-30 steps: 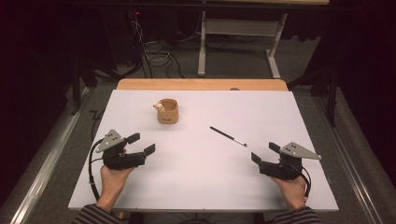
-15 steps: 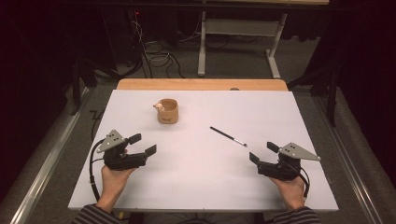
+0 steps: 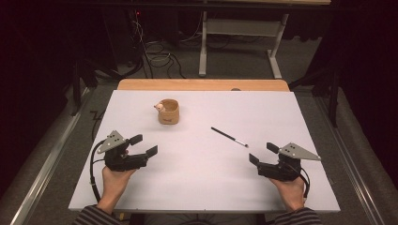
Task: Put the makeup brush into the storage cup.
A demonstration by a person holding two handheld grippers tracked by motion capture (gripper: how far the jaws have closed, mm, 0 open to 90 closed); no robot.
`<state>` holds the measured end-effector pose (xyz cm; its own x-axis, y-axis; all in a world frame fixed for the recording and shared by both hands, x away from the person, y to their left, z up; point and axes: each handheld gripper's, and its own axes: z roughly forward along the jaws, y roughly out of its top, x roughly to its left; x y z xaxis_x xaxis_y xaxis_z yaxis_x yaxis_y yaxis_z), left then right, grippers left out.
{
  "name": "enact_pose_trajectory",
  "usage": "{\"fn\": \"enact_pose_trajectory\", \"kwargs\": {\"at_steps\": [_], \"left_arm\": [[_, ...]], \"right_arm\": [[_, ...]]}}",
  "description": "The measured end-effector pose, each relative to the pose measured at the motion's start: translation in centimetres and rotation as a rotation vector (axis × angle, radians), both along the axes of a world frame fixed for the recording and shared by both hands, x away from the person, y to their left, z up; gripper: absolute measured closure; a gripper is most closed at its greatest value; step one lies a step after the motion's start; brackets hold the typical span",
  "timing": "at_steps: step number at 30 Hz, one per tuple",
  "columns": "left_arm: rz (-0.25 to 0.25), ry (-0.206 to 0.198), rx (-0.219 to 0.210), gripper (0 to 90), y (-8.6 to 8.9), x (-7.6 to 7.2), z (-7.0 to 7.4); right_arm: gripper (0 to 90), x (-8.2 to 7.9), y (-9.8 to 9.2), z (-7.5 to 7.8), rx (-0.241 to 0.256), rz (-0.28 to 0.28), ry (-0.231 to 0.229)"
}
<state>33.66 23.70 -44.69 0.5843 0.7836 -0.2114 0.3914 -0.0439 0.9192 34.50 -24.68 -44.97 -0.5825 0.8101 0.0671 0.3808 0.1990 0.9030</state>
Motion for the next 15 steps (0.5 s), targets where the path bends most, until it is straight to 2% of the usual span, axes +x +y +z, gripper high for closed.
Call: {"fn": "enact_pose_trajectory", "kwargs": {"at_steps": [5,15], "left_arm": [[0.001,0.002,-0.003,21.1,0.02,-0.01,-0.01],[0.003,0.005,-0.01,21.0,0.12,0.03,-0.03]], "right_arm": [[20.4,0.01,0.43,0.18,-0.021,0.029,0.013],[23.4,0.02,1.01,0.58,-0.016,0.042,0.021]]}}
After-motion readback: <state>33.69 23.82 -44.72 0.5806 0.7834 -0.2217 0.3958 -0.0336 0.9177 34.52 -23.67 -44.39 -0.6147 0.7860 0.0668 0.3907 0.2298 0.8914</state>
